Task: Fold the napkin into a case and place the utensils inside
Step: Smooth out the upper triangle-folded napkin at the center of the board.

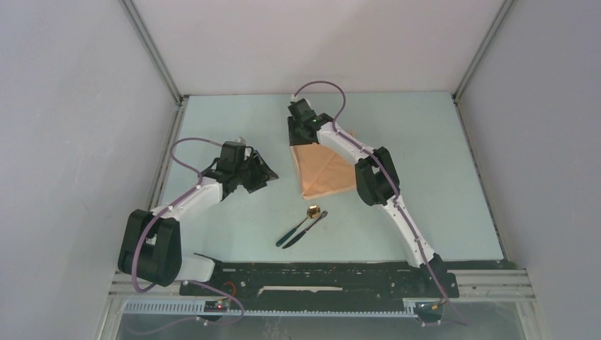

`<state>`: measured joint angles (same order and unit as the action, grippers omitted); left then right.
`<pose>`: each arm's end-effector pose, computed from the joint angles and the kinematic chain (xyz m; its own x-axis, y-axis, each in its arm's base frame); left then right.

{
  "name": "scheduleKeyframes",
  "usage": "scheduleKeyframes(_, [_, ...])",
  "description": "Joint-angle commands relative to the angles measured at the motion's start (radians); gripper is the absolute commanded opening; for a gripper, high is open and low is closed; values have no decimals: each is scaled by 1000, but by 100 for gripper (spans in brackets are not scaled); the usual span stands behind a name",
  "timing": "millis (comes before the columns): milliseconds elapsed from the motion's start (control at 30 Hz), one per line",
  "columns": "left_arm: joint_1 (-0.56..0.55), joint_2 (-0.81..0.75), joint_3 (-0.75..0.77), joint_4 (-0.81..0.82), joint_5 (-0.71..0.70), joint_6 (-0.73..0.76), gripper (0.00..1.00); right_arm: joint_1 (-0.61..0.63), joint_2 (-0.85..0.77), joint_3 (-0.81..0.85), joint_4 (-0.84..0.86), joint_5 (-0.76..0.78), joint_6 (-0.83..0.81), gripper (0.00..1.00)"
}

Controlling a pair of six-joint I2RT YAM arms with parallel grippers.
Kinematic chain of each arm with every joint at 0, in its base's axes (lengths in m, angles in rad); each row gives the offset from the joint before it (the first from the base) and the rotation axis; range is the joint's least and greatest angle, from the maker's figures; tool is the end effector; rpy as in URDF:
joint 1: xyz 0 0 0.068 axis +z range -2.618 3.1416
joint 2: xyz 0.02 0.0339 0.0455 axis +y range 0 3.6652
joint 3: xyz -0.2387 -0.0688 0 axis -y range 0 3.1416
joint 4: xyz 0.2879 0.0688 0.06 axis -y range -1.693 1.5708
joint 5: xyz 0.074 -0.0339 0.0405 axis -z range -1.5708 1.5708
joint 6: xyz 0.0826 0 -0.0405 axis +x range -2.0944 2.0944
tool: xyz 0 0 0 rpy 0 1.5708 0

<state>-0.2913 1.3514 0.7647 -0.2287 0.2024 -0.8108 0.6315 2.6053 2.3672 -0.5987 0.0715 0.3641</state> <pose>0.3278 -0.1156 0.1243 -0.7800 -0.5074 -0.3662 -0.2207 0.7707 -0.5978 0.5070 0.3635 0.1097 -0.7560 -0.1129 -0.6448 -0.3007 0.9348 0.1890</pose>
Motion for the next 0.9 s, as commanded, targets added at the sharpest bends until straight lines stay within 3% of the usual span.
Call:
scheduleKeyframes(0, [3,-40,-14,15,0,18,58,13,17,72,-45,70,-17,45])
scheduleKeyframes(167, [3,-47,-16,16,5,17,58,11,48,128,-79,70,-9,41])
scheduleKeyframes(433, [2,-50,-19,17,12,18,58,13,52,135,-72,49,-13,26])
scheduleKeyframes(467, [3,-48,-19,17,14,18,58,13,52,135,-71,47,-12,26])
scheduleKeyframes(567, [3,-47,-18,18,17,18,58,13,52,135,-71,46,-9,42])
scheduleKeyframes(633, [4,-44,-18,19,20,17,58,14,52,137,-81,43,2,45])
scheduleKeyframes(767, [4,-43,-20,26,26,12,58,10,56,136,-106,28,36,43])
scheduleKeyframes(867, [4,-44,-21,29,32,11,58,10,65,150,-110,24,37,36])
